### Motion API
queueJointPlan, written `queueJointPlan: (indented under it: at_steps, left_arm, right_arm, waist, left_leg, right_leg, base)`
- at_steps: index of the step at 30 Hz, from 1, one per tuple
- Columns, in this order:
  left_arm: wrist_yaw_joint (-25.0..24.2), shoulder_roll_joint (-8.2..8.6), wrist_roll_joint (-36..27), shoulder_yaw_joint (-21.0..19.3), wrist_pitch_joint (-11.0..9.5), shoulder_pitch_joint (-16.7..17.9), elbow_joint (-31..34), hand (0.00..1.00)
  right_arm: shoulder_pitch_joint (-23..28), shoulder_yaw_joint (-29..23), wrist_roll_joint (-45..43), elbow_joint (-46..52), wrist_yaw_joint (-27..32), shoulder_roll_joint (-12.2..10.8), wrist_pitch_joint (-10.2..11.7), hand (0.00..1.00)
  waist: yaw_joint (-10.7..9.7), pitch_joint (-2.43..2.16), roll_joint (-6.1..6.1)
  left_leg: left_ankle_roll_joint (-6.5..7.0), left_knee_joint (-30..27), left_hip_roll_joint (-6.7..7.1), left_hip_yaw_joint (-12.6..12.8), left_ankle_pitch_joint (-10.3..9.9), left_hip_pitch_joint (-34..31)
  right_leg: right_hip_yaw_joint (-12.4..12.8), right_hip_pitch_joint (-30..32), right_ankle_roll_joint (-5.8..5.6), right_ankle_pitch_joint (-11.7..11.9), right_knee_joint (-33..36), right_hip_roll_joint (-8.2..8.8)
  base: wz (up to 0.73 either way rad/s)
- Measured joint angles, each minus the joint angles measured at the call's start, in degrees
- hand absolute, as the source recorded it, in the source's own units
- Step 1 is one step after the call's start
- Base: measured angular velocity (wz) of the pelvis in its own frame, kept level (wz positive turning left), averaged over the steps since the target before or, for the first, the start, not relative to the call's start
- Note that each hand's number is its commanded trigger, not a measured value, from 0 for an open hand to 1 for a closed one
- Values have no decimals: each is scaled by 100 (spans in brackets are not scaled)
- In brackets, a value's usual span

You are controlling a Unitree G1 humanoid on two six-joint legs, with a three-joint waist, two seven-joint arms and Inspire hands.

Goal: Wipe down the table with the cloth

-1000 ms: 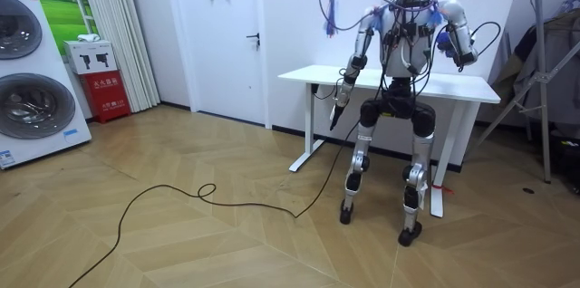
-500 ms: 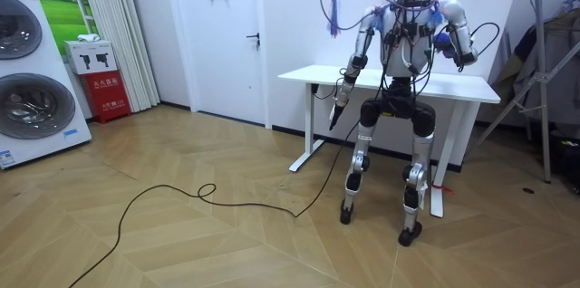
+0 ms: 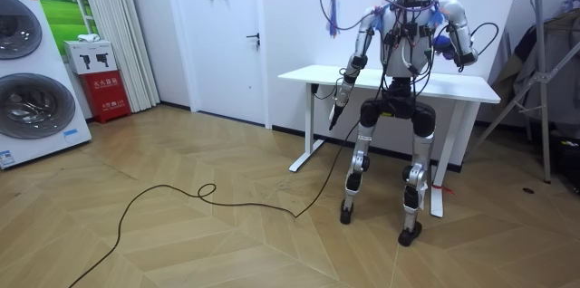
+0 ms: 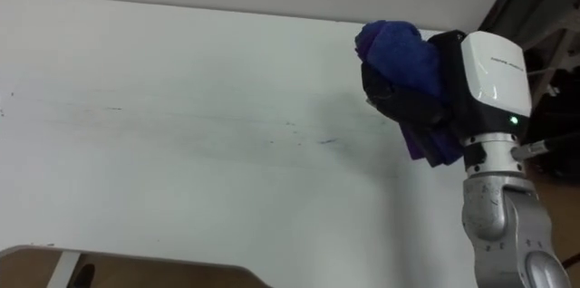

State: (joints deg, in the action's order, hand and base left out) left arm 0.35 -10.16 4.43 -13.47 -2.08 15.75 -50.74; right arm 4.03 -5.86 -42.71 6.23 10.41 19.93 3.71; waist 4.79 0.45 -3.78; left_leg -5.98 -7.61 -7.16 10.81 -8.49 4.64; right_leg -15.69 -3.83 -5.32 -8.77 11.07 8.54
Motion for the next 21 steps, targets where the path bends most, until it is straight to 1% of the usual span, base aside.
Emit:
queueJointPlan:
  at_steps: [4,7,8,10,11,13,16,17,18,19,21]
  left_arm:
    - [11,1,-20,6,-1,-5,-13,0]
    - [56,5,-29,7,-1,-9,-14,0]
    - [62,7,-33,6,-1,-7,-14,0]
    - [63,14,-33,-4,0,2,-4,0]
    - [71,18,-31,-4,-3,3,19,0]
    - [76,18,-29,-5,-2,26,20,0]
    - [75,30,-32,-107,-1,131,22,0]
    - [75,31,-34,-197,0,142,22,0]
    - [78,29,-23,-294,1,158,42,0]
    - [77,31,-23,-351,1,196,61,0]
    - [129,23,-30,-521,1,301,77,0]
  right_arm:
    - [0,2,66,-11,2,0,5,0]
    - [0,-4,640,-151,80,-3,42,0]
    - [1,-9,860,-164,131,-4,44,0]
    - [44,-55,1086,-200,259,-17,93,0]
    - [115,-120,1190,-295,382,-27,171,0]
    - [146,-269,1261,-432,418,-65,182,0]
    - [152,-679,1627,-902,649,-73,189,0]
    - [169,-916,1772,-1107,782,-74,185,0]
    - [178,-1146,1819,-1266,897,-76,169,0]
    - [197,-1265,1837,-1299,956,-76,166,0]
    - [377,-1677,2071,-1385,1357,-78,170,0]
  waist:
    - [3,5,-7]
    - [0,8,2]
    - [-2,17,19]
    - [-17,19,46]
    - [-20,7,53]
    - [-73,1,73]
    - [-150,-8,80]
    - [-188,-14,70]
    - [-279,-16,65]
    - [-331,-16,65]
    - [-444,-27,53]
  left_leg:
    - [0,8,1,-1,0,-2]
    - [0,9,1,0,0,17]
    - [0,8,1,0,0,18]
    - [0,8,1,0,0,13]
    - [0,8,1,-3,0,4]
    - [-1,10,2,-17,-1,-11]
    - [-1,10,3,-16,-1,4]
    - [-1,10,3,-16,-1,3]
    - [-1,9,3,-16,-1,-1]
    - [-1,9,3,-14,-1,0]
    - [0,-1,3,4,0,15]
  right_leg:
    - [1,0,0,0,-4,0]
    - [-2,0,0,0,-8,-1]
    - [-4,0,0,0,-11,-1]
    - [-7,0,0,0,-25,-3]
    - [-14,-1,0,0,-26,-3]
    - [-37,0,-1,0,-25,2]
    - [-34,-3,-2,-1,-20,4]
    - [-35,-3,-2,-1,-24,3]
    - [-40,-6,-4,-2,-25,4]
    - [-36,-3,-5,-3,-26,4]
    - [-19,-11,-5,-4,-26,4]
  base:
    - [0]
    - [0]
    - [0]
    - [0]
    - [3]
    - [6]
    - [0]
    - [0]
    - [0]
    - [0]
    - [-5]
